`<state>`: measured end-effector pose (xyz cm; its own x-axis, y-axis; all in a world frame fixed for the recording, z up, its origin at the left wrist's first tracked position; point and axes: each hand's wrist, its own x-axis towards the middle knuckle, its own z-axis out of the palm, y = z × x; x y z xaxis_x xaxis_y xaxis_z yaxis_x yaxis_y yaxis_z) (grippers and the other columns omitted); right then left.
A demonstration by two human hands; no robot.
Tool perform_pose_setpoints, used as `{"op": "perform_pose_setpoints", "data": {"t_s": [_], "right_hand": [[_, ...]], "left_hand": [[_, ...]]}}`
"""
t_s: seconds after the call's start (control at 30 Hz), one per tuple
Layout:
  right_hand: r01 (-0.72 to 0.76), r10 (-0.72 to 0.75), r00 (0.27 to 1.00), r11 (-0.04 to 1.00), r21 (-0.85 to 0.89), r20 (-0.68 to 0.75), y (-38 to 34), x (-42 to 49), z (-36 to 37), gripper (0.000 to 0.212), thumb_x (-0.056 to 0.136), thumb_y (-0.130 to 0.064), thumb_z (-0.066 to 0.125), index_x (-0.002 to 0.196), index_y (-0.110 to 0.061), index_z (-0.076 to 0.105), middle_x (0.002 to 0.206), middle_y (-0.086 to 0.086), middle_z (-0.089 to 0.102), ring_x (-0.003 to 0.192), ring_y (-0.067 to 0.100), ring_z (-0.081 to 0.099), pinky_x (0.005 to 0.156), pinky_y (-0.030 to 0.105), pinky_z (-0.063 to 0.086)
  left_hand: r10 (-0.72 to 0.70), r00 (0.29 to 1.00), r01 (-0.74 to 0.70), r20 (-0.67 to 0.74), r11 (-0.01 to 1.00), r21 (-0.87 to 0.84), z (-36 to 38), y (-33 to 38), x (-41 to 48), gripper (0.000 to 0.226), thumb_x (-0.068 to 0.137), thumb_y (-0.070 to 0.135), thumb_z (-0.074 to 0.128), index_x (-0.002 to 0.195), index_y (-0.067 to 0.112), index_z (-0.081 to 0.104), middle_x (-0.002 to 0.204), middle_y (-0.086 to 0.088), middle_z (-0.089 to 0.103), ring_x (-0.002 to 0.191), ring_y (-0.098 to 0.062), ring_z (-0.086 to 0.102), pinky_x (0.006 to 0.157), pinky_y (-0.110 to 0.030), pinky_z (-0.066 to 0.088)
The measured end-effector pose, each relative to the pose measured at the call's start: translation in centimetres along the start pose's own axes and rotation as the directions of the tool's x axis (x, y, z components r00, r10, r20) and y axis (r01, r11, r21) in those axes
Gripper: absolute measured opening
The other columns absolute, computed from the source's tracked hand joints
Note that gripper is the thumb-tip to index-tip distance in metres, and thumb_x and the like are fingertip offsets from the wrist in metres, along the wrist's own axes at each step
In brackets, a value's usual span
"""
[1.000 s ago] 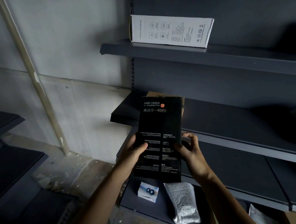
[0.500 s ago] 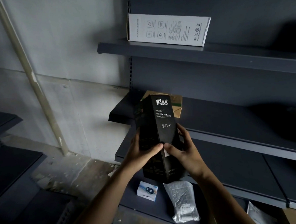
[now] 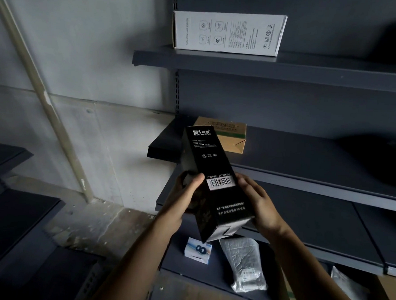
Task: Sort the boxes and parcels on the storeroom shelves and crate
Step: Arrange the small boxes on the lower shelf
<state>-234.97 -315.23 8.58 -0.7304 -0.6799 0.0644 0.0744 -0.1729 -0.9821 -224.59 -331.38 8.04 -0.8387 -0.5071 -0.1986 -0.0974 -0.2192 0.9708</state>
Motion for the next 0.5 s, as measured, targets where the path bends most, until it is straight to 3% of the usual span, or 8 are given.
{"op": "perform_pose_setpoints", "data": {"t_s": [0.07,0.1,0.2,0.3,0.37,0.43,0.5], "right_hand": [[0.02,-0.02,1.0,1.0,-0.012,0.016,0.2,0.0,-0.1,0.04,0.097,-0.034,0.045,0.123,-0.009,0.063,0.121,0.013,0.067,0.114,0.025,0.062,0.096,0.033,0.047],[0.019,-0.019,1.0,1.0,-0.011,0.018,0.2,0.1,0.0,0.038,0.097,-0.033,0.046,0.121,-0.009,0.064,0.12,0.012,0.068,0.114,0.023,0.062,0.096,0.032,0.047],[-0.031,0.031,0.999,0.999,-0.045,0.009,0.2,0.0,-0.2,0.026,0.097,-0.026,0.051,0.114,-0.013,0.066,0.106,0.007,0.071,0.098,0.019,0.065,0.083,0.03,0.048],[-0.121,0.119,0.993,0.99,-0.075,-0.02,0.7,0.0,-0.3,0.03,0.102,-0.022,0.044,0.12,-0.009,0.063,0.106,0.013,0.071,0.093,0.025,0.063,0.081,0.035,0.046],[-0.193,0.191,0.981,0.979,-0.061,-0.041,0.9,0.0,-0.5,0.032,0.103,-0.024,0.041,0.121,-0.009,0.062,0.101,0.014,0.071,0.087,0.027,0.062,0.073,0.035,0.045],[-0.257,0.256,0.966,0.966,-0.03,-0.033,1.2,0.1,-0.8,0.031,0.103,-0.027,0.038,0.106,-0.015,0.067,0.085,0.008,0.073,0.072,0.022,0.064,0.064,0.031,0.043],[-0.31,0.31,0.951,0.951,0.012,-0.013,1.1,0.2,-0.9,0.034,0.103,-0.028,0.036,0.093,-0.018,0.067,0.071,0.003,0.071,0.058,0.015,0.063,0.058,0.027,0.042]], "left_hand": [[-0.08,0.997,0.081,0.024,0.994,-0.073,0.0,0.3,-0.1,0.066,0.074,0.065,0.064,0.125,0.024,0.056,0.08,0.004,0.067,0.069,-0.011,0.062,0.06,-0.029,0.049],[-0.116,0.993,0.119,0.037,0.987,-0.105,0.0,0.4,-0.2,0.068,0.073,0.066,0.064,0.124,0.021,0.059,0.076,0.004,0.066,0.068,-0.015,0.062,0.063,-0.031,0.05],[-0.184,0.979,0.197,0.088,0.963,-0.184,-0.2,0.6,-0.3,0.074,0.067,0.071,0.064,0.12,0.02,0.064,0.087,-0.007,0.068,0.079,-0.026,0.064,0.068,-0.035,0.051],[-0.193,0.974,0.219,0.119,0.938,-0.271,-0.2,1.2,-0.6,0.05,0.088,0.063,0.045,0.098,0.018,0.064,0.068,-0.004,0.068,0.061,-0.021,0.065,0.066,-0.035,0.05],[-0.211,0.971,0.237,0.116,0.918,-0.319,0.1,1.5,-0.7,0.048,0.095,0.058,0.036,0.082,0.018,0.058,0.052,-0.003,0.061,0.044,-0.018,0.061,0.083,-0.047,0.049],[-0.242,0.963,0.27,0.122,0.891,-0.365,0.5,2.0,-1.2,0.05,0.096,0.056,0.035,0.071,0.017,0.054,0.046,-0.003,0.056,0.039,-0.019,0.058,0.101,-0.061,0.037],[-0.247,0.958,0.285,0.145,0.87,-0.403,0.4,2.0,-1.2,0.053,0.095,0.056,0.036,0.07,0.015,0.057,0.048,-0.006,0.057,0.041,-0.022,0.06,0.105,-0.065,0.031]]}}
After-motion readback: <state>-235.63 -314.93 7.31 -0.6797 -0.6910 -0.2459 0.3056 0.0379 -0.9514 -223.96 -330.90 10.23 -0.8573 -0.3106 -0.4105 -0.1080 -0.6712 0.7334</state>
